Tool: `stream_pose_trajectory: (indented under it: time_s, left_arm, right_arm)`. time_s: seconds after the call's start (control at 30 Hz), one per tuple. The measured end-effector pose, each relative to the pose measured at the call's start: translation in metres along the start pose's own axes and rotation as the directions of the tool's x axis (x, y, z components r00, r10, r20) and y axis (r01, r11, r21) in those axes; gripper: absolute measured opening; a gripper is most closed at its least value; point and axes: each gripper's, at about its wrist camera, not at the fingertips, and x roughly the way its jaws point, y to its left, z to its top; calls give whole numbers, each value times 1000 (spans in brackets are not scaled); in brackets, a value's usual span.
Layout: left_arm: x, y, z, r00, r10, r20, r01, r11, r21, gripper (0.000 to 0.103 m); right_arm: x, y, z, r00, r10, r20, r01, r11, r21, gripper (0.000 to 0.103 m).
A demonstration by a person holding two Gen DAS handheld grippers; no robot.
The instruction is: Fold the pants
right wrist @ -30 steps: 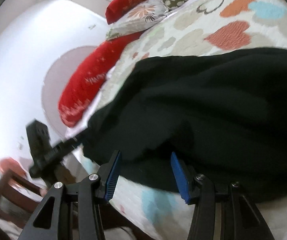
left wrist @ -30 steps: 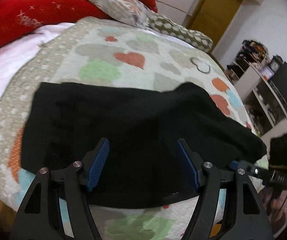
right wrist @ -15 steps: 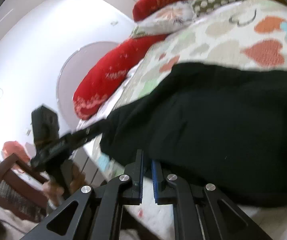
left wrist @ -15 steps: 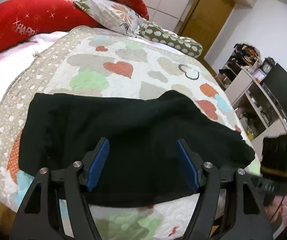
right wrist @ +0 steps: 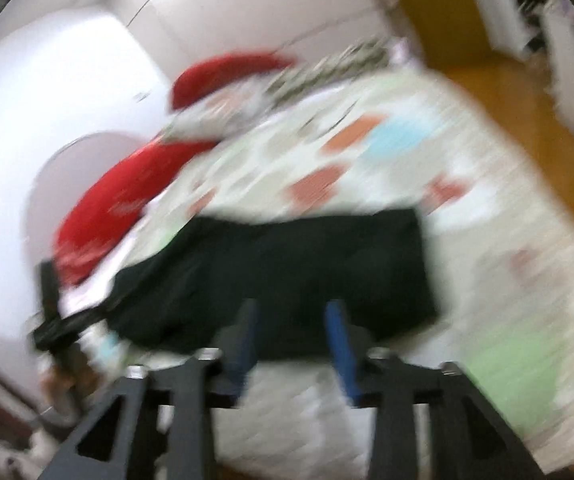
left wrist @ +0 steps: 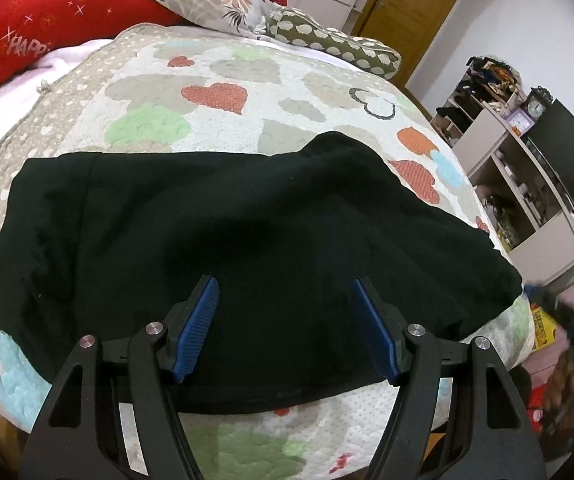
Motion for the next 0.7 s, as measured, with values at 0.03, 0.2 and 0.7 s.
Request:
stream_pose_trajectory:
  time_s: [0.03,0.2,0.7]
  left_arm:
    - [-1,1,-1,1000,10,-1,-10,1000,2,69]
    - [-19,24,2,997,78,28,-77,996,-37,69]
    - [-26,88,-5,977,210,24,-203,963,-180,69]
  right_arm:
    - [5,-9,8,999,-52,13,52,999,-1,45]
    - [53,-28,27,997,-70,-23,70,998,-10,40]
    - [45,-46,70,962,-273,20,273,951,-147,6]
